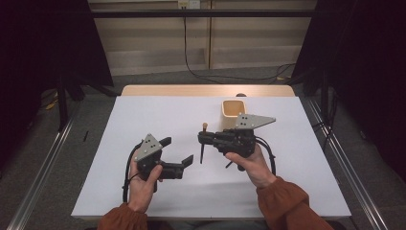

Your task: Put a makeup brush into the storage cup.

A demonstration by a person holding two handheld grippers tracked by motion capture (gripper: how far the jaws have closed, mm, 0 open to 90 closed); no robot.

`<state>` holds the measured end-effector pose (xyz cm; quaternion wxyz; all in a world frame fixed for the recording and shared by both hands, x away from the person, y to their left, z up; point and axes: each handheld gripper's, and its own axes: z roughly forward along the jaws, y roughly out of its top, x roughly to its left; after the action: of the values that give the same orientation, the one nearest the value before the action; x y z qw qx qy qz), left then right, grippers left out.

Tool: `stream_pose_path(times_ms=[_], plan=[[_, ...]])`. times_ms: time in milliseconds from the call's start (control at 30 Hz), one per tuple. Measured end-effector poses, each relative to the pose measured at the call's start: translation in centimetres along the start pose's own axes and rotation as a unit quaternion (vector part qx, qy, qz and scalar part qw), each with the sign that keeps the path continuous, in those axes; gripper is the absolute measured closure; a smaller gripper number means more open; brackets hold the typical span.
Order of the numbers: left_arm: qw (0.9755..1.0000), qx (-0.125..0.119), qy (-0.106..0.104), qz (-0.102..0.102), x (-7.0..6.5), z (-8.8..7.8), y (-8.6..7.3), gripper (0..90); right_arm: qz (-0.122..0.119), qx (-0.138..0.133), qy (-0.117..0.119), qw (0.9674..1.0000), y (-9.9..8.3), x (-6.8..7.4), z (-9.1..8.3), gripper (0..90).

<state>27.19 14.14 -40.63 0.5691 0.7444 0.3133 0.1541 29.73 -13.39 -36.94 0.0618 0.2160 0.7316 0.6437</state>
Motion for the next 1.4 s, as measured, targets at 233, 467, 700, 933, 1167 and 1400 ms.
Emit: stream_pose_path(times_ms=[233, 467, 700, 933, 1167, 1400], plan=[[1.0, -0.006, 0.002, 0.0, 0.7, -1.3, -0.5, 1.2, -0.002, 0.003, -0.009, 1.0, -0.1, -0.1, -0.7, 84.2], [0.9999, 0.0, 0.012, -0.006, 1.4, -2.4, -1.2, 1.3, -0.005, 0.004, -0.021, 0.9998, 0.0, -0.4, -1.5, 84.2], [0.9997, 0.0, 0.023, -0.008, 2.0, -3.6, -1.7, 1.3, -0.007, 0.002, -0.035, 0.9994, 0.0, -0.8, -2.7, 84.2], [0.9993, -0.003, 0.031, -0.021, 2.5, -4.6, -2.5, 1.4, -0.007, 0.001, -0.049, 0.9988, 0.0, -1.1, -3.7, 84.2], [0.9987, -0.008, 0.037, -0.033, 3.0, -5.7, -3.0, 1.4, -0.004, 0.001, -0.063, 0.998, -0.1, -1.6, -4.6, 84.1], [0.9986, -0.003, 0.042, -0.031, 3.1, -6.5, -3.7, 1.4, -0.002, -0.001, -0.077, 0.997, 0.0, -2.0, -5.4, 84.2]])
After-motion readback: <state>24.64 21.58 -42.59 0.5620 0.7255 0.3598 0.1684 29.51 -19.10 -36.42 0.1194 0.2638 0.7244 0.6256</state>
